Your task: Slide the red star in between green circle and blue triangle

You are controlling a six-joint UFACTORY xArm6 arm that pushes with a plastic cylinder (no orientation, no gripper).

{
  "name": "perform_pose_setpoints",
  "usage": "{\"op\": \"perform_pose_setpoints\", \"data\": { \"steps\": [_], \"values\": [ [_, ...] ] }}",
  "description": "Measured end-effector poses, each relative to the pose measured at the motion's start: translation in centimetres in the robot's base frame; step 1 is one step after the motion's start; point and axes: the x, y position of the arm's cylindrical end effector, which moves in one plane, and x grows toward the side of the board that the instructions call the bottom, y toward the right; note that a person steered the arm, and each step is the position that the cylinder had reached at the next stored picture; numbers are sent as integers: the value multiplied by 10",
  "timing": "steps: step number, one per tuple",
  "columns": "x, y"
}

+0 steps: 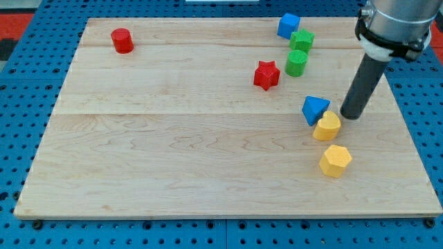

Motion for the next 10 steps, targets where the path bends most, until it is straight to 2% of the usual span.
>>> {"op": "perform_pose_setpoints", "data": {
  "steps": [1,2,3,4,5,7,8,10],
  "values": [
    [5,-53],
    [-3,-62],
    [19,-104],
    [6,-173],
    [-40,-159],
    [-95,-166],
    [-104,-148],
    [-84,-98]
  ]
}}
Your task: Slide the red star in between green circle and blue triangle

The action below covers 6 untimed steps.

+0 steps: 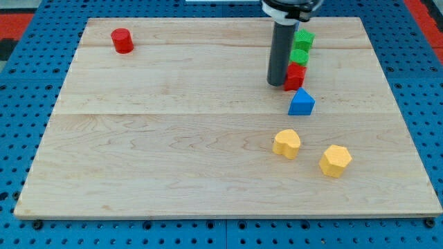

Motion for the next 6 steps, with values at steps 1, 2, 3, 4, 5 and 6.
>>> {"op": "perform_pose_setpoints", "data": {
  "steps": [1,2,3,4,5,6],
  "values": [
    [11,5],
    [14,8],
    [12,-27],
    [-9,-35],
    [-19,-80],
    [56,-94]
  ]
}}
